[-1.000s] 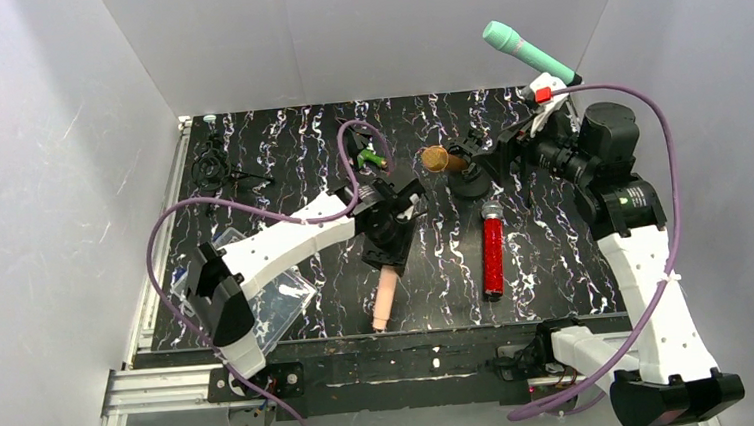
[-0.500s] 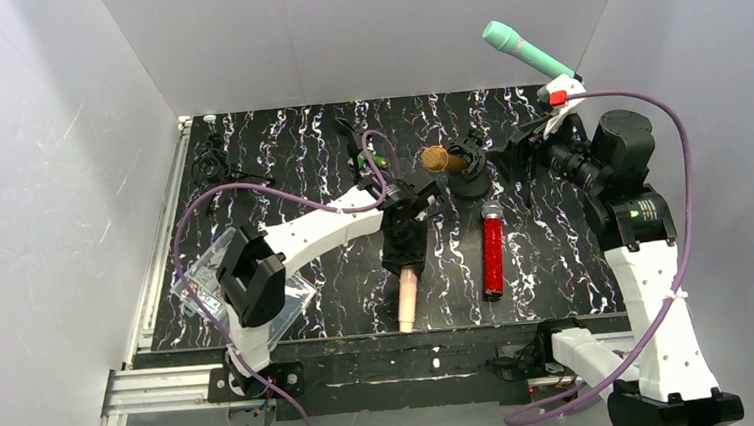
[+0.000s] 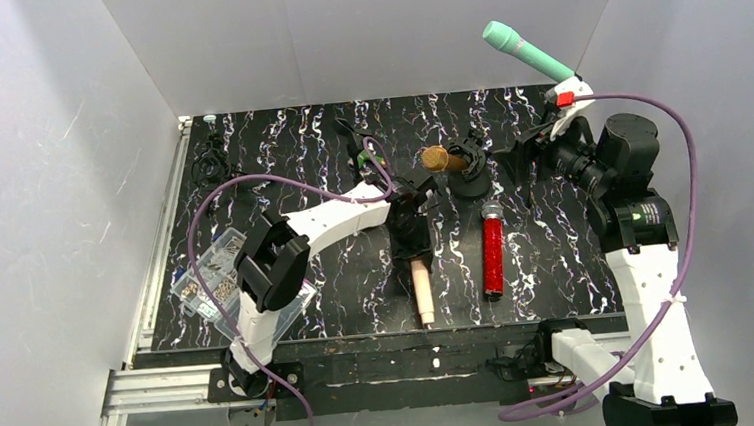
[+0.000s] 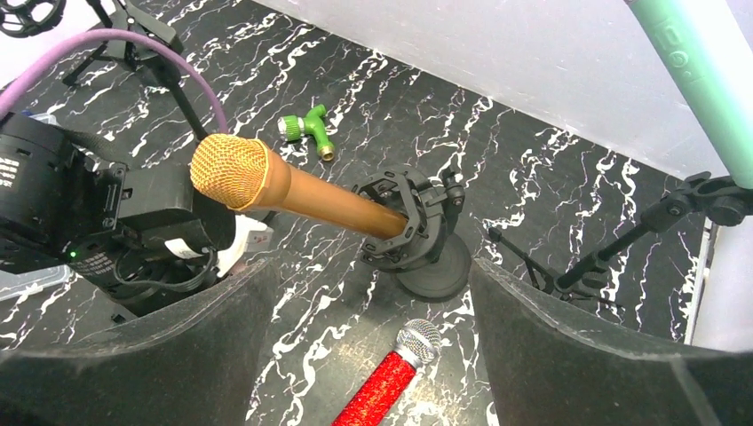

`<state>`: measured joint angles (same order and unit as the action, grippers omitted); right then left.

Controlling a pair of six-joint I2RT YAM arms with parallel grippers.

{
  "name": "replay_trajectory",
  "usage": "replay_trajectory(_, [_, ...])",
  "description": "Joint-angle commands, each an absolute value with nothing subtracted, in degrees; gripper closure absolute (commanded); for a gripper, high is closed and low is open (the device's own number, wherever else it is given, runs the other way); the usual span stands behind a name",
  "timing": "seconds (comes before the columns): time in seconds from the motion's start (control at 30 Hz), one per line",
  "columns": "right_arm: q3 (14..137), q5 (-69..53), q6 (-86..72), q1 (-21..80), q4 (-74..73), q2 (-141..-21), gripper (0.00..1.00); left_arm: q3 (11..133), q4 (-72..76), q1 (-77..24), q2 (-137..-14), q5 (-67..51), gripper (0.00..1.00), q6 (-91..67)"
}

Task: Remove the microphone from the stand

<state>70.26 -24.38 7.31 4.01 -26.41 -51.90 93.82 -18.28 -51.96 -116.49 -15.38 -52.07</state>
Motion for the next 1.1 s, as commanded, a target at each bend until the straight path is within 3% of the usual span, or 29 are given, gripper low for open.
replay_trajectory(0.0, [69.3, -25.49, 6.38, 2.96, -25.05, -50.44, 0.13, 94.35, -21.97, -51.91, -118.85, -18.31, 1.0, -54.8])
replay_trajectory(0.67, [68.47, -26.67, 5.85, 2.2, -25.67, -48.93, 0.13, 98.91, -23.39, -51.68, -126.56, -18.4, 0.99, -51.99])
replay_trajectory(1.07, [68.18, -27.68, 5.35, 2.16, -25.54, -48.76, 0.12, 98.94, -24.94, -51.39, -127.77, -16.04, 0.79, -50.51])
